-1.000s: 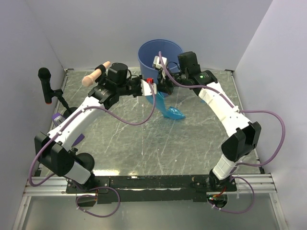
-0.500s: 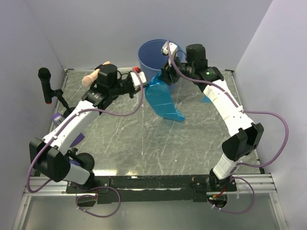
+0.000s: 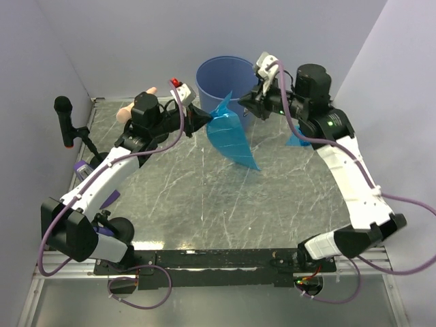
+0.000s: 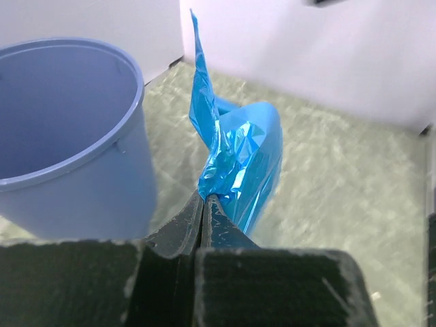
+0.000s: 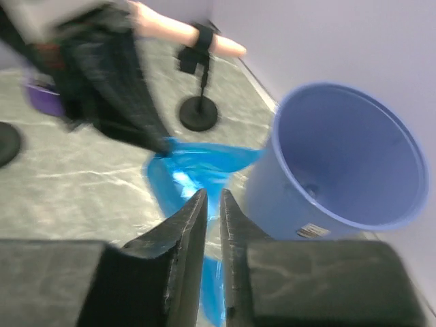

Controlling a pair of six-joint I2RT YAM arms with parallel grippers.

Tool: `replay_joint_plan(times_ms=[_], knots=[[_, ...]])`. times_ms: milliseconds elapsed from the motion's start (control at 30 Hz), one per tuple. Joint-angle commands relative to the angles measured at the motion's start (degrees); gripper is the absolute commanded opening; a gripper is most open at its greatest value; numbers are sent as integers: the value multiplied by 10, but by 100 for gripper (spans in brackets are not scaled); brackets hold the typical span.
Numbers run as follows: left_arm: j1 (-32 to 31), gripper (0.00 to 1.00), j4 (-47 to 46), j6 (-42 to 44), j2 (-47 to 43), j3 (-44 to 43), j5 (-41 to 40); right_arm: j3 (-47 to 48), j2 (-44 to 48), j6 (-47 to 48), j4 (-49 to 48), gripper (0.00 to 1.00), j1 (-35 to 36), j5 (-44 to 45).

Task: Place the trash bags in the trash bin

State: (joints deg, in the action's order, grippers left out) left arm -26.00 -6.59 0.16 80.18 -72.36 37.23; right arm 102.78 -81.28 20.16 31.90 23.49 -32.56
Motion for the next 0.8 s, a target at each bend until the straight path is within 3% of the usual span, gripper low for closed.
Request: replay_joint_plan(times_ms=[0, 67, 167, 233, 400, 767], knots=[[2, 1, -70, -115, -20, 11, 9, -25, 38, 8, 19, 18, 5, -75], [2, 1, -82, -119, -21, 16, 12, -40, 37, 3, 18, 23, 13, -96], [2, 1, -89, -113, -20, 20, 26, -36, 15, 0, 15, 42, 29, -95], [2, 1, -94, -107, -24, 22, 40, -29, 1, 1, 4, 46, 42, -82], [2, 1, -107, -101, -33, 33, 48, 21, -49, -8, 14, 44, 53, -80], [2, 1, -114, -82, -42, 43, 63, 22, -73, -30, -4, 41, 61, -91]])
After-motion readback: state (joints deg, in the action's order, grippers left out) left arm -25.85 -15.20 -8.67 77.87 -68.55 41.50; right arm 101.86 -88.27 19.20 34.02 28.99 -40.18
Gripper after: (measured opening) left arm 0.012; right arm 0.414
